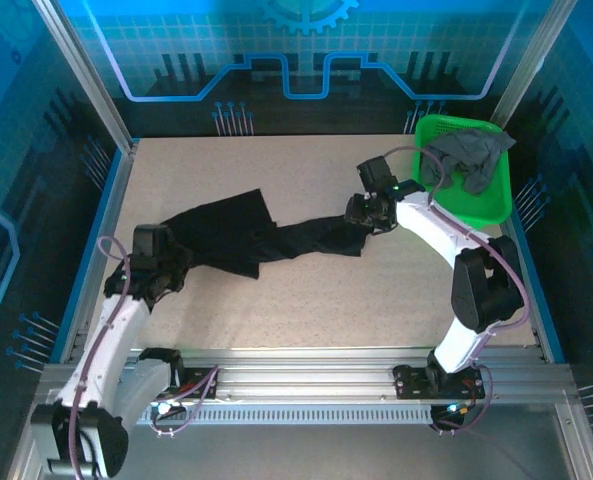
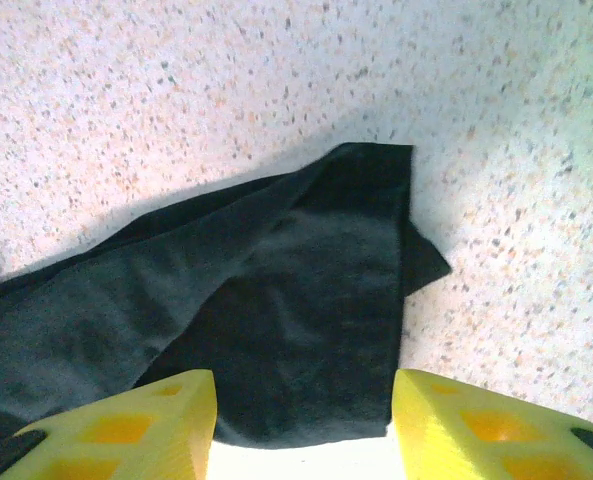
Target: Fold and stack the t-shirts
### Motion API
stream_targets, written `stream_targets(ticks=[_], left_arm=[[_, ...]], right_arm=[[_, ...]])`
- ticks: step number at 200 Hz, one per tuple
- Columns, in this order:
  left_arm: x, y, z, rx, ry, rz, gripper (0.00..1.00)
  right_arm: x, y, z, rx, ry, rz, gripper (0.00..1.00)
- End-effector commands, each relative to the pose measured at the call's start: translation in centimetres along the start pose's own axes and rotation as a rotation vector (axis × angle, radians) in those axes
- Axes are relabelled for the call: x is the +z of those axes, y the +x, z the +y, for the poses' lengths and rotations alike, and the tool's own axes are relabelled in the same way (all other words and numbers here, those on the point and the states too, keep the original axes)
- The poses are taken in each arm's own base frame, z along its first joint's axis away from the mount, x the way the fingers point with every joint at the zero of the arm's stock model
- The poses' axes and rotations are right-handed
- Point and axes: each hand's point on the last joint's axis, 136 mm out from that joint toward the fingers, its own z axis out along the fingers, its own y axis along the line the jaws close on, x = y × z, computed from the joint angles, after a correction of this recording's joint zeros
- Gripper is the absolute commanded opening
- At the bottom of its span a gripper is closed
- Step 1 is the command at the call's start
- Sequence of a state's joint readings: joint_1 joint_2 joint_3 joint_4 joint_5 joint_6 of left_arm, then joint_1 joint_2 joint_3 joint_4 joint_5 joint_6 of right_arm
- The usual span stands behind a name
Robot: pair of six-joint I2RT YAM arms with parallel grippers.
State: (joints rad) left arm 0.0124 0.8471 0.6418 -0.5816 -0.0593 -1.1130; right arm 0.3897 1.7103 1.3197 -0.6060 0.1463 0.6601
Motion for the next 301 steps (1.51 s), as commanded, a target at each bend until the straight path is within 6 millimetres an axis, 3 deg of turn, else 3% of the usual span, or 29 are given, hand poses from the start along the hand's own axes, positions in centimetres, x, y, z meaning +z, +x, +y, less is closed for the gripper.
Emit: stream_targets(ticks=[1,25,53,102,151,165,192,198,216,250,301], left_arm=[[0.6,1.4,3.7,0.045,-0.091,0.057,0.0],[0.9,2.1,4.4,0.033,-0.09,0.077,0.0],[0.8,2.3,4.6,0.047,-0.089,0.09,0.0],[0.8,2.8,4.9,0.044,-0.083,0.106,0.0],[0.7,3.0,5.2,0.049,-0.087,0.114,0.0],[0.7,3.0,5.2,0.049,-0.086,0.115,0.0],[0.8,2.9,5.0,0.044,-0.079,0.111,0.0],[0.8,2.9,4.9,0.044,-0.078,0.11,0.0],[0.7,2.7,4.5,0.051,-0.069,0.103,0.0],[0.4,2.1,4.0,0.079,-0.066,0.083,0.0],[-0.2,0.7,3.3,0.103,-0.061,0.021,0.0]], right_arm=[[0.8,2.5,1.0,0.035,0.0,0.069,0.53],[2.7,4.5,3.5,0.081,-0.041,0.128,0.56],[4.4,4.7,6.4,0.133,-0.075,0.138,0.57],[8.0,3.7,6.7,0.237,-0.058,0.166,0.51],[9.2,2.5,7.0,0.269,-0.063,0.161,0.41],[9.4,2.0,7.1,0.275,-0.072,0.157,0.34],[9.4,1.1,7.1,0.291,-0.088,0.151,0.05],[8.9,0.8,6.8,0.299,-0.082,0.14,0.0],[6.1,-1.0,6.4,0.295,-0.092,0.056,0.0],[-3.0,-4.4,6.9,0.25,-0.17,-0.115,0.0],[-14.7,-6.7,7.7,0.191,-0.276,-0.311,0.0]])
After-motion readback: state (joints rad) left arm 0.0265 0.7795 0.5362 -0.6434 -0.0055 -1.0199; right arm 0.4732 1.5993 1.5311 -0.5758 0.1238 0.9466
